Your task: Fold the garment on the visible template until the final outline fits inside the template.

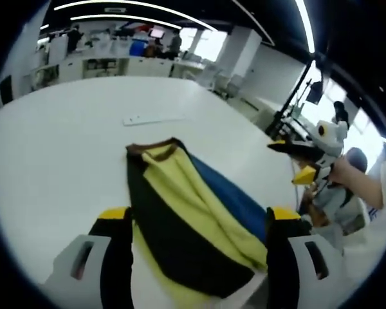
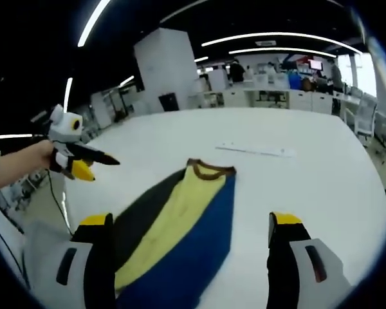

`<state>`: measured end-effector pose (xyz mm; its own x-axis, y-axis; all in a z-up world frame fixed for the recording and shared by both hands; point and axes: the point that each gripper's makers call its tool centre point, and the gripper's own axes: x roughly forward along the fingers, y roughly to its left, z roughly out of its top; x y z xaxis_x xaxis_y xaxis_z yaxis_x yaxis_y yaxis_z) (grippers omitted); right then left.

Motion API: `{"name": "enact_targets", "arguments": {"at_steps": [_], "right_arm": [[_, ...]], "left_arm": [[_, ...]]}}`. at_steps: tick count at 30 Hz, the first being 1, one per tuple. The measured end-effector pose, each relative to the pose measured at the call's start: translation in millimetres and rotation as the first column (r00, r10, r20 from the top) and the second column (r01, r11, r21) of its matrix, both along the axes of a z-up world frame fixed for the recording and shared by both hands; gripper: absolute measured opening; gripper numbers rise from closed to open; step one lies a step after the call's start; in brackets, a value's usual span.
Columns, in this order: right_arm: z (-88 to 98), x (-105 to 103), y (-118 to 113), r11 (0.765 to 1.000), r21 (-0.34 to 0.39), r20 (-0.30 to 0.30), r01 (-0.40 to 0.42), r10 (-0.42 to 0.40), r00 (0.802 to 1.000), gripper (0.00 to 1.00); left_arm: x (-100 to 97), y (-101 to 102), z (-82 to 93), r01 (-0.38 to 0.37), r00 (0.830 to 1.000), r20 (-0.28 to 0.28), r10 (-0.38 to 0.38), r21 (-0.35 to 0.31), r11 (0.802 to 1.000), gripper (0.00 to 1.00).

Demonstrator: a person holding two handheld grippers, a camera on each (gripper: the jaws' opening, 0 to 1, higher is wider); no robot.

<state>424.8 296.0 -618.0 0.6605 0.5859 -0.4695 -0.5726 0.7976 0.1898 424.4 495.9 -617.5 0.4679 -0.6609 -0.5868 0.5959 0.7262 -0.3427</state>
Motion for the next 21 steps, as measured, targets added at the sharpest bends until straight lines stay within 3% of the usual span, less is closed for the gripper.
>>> {"name": "enact_targets", "arguments": {"at_steps": [21], "right_arm": [[-7.4, -56, -16, 0.999, 0.001, -0.027, 0.035, -0.035, 0.999, 1.0]], "left_arm": [[-49.9, 14, 6.2, -0.013, 1.0, 0.008, 0.013, -0.01, 1.0, 0.9]]}}
